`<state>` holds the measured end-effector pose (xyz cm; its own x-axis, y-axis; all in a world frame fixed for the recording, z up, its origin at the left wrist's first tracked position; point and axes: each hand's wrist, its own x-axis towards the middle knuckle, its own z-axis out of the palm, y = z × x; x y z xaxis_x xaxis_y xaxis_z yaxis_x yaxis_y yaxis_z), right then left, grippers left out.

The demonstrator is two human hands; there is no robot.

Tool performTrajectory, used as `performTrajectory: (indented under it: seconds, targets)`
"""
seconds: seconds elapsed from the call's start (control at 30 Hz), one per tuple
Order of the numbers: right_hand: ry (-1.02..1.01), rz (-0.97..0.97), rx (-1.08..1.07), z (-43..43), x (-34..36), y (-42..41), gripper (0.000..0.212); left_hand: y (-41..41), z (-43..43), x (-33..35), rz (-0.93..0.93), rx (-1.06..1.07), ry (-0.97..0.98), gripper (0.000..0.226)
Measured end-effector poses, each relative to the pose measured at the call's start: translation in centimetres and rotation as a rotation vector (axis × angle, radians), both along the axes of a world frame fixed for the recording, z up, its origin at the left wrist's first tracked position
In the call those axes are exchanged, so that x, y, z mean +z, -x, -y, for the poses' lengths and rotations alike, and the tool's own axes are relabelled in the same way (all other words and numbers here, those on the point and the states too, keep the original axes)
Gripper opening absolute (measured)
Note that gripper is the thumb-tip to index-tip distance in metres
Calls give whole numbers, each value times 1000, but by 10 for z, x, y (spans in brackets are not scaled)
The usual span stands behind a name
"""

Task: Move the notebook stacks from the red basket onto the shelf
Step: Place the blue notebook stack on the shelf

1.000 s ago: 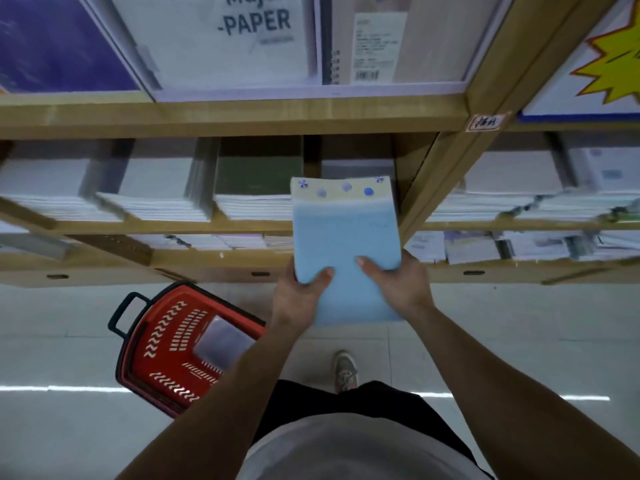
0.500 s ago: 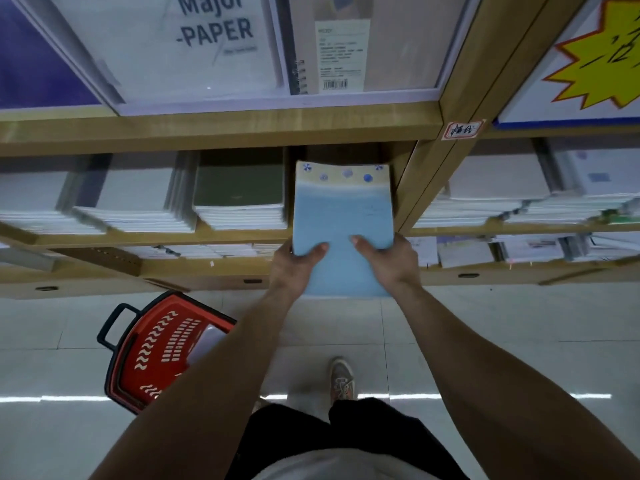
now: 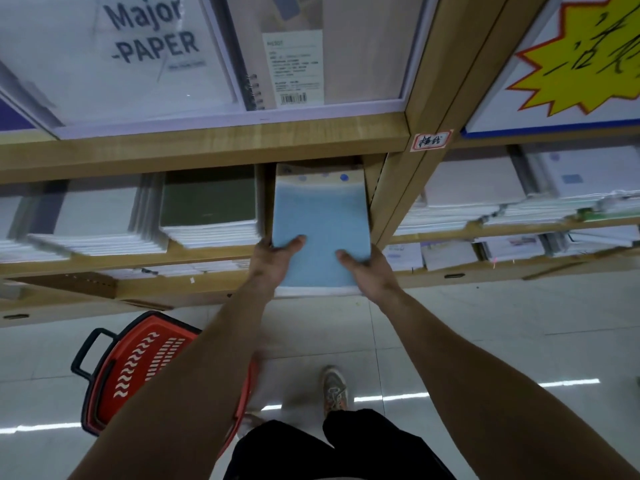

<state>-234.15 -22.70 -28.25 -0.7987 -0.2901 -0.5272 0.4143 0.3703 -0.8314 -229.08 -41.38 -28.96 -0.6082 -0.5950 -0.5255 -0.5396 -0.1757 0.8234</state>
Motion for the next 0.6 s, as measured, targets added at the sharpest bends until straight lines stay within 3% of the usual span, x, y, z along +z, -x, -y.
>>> performTrajectory:
  seconds: [0.1, 0.2, 0.27, 0.43, 0.6]
  targets:
    - [35, -63, -95, 9, -7, 6, 79, 17, 8, 6, -36, 40, -20, 36]
    - [32, -53, -115, 15, -15, 9, 88, 24, 16, 8, -31, 36, -28, 36]
    - [25, -47, -105, 15, -22, 6, 86, 16, 16, 5, -33, -5, -47, 35]
    - [-4, -32, -135, 5, -17, -12, 45, -29, 1, -8, 26, -66, -26, 24]
    - [13, -6, -74, 4, -15, -18, 53, -49, -16, -16, -12, -27, 80, 41]
